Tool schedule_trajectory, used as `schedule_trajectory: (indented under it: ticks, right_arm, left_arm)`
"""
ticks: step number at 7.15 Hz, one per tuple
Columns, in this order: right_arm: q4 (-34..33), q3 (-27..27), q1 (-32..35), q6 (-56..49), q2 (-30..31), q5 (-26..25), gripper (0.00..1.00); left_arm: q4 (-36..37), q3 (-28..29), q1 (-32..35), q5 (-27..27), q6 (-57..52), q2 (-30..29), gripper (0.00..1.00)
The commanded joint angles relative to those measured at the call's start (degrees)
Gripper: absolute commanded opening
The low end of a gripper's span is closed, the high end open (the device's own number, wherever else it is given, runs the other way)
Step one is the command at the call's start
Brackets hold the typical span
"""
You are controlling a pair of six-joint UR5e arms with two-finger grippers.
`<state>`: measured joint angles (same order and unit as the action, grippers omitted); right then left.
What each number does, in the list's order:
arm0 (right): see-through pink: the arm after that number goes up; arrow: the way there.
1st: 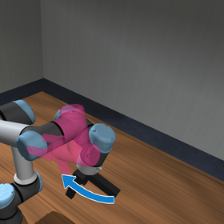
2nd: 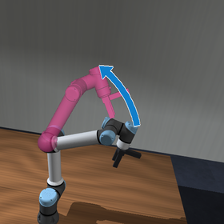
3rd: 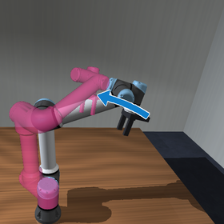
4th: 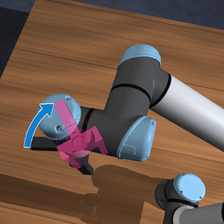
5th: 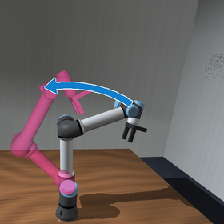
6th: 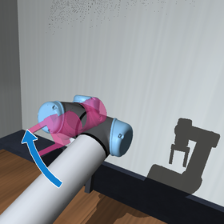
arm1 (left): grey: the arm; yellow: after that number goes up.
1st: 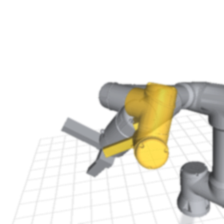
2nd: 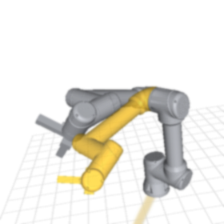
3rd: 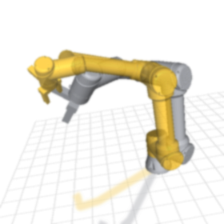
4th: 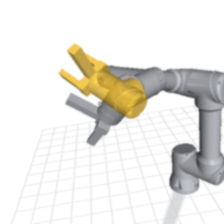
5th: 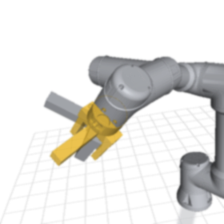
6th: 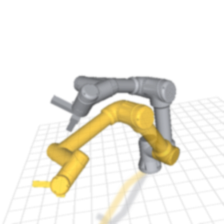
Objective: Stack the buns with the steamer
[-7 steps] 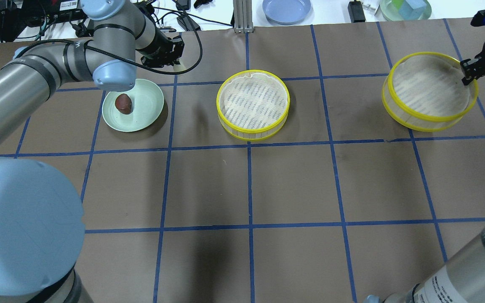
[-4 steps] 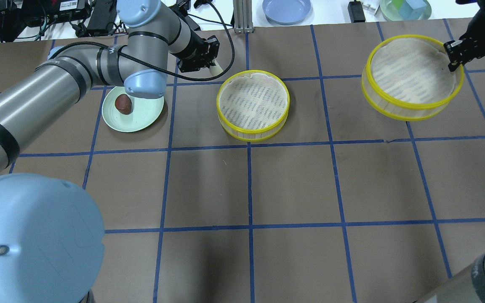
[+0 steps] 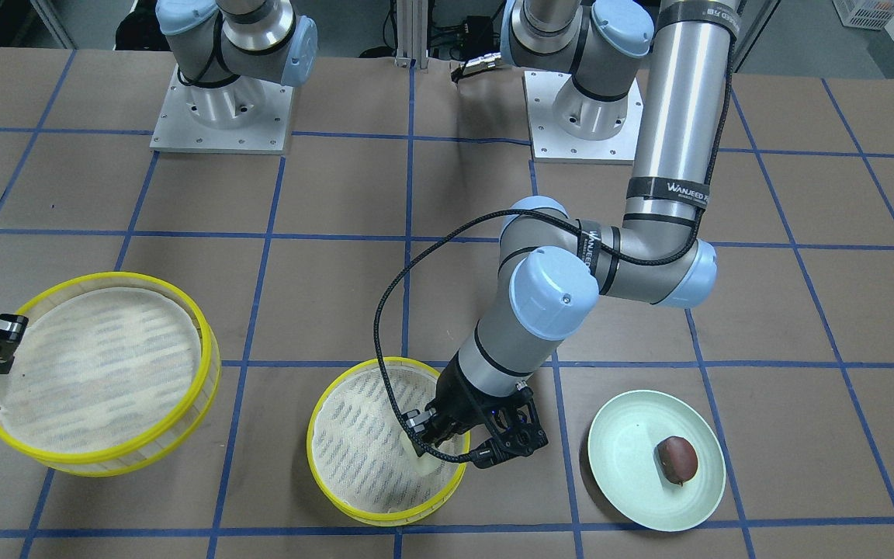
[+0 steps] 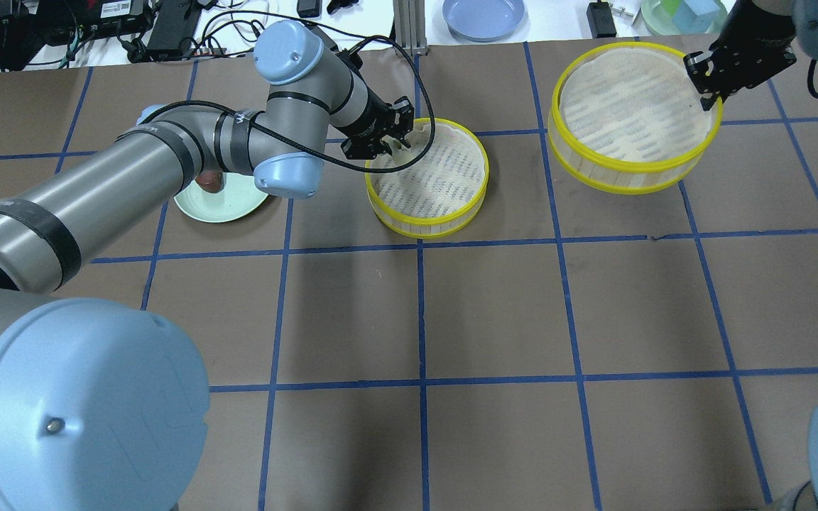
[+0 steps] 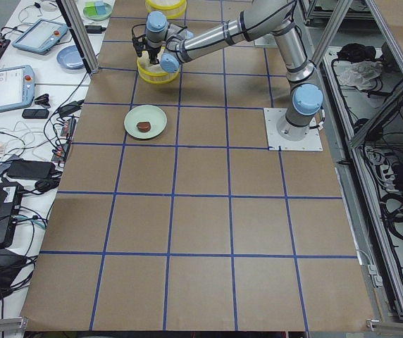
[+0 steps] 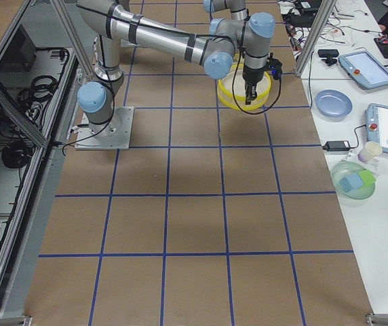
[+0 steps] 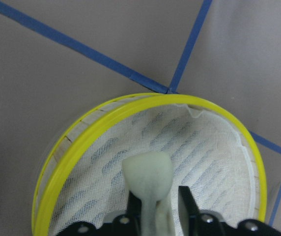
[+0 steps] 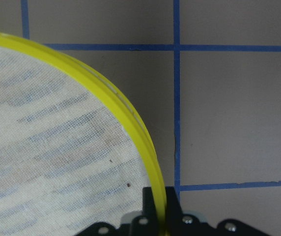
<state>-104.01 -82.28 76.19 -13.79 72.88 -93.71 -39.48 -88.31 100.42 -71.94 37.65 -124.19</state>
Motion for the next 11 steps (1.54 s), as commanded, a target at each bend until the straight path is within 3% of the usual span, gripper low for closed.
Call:
schedule_trajectory:
  ticks: [1,6,7,9,11]
  right_arm:
    - [0.8,-0.1,1.8,2.8,0.9,-0.1,0.02]
    - [0.9,-0.6,4.8,5.5,1.3,0.3,0.02]
    - [0.9,-0.6,4.8,5.5,1.4,0.4,0.02]
    - [0.6,-0.6,6.6,7.8,1.6,0.3,0.02]
    - [0.0,-0.6,11.1,15.2,1.0,1.0,0.02]
  left_arm:
    - [0.1,-0.7,0.1,0.0,0.8,0.4,1.00]
    - [-0.6,0.2,1.3,-0.2,4.1,1.8,1.00]
    - [-3.6,0.3,0.7,-0.9,0.4,2.6,1.00]
    - [-10.8,1.9,-3.5,-8.3,-9.8,6.0,1.00]
    - [-15.3,1.8,-10.5,-9.0,-22.8,7.6,1.00]
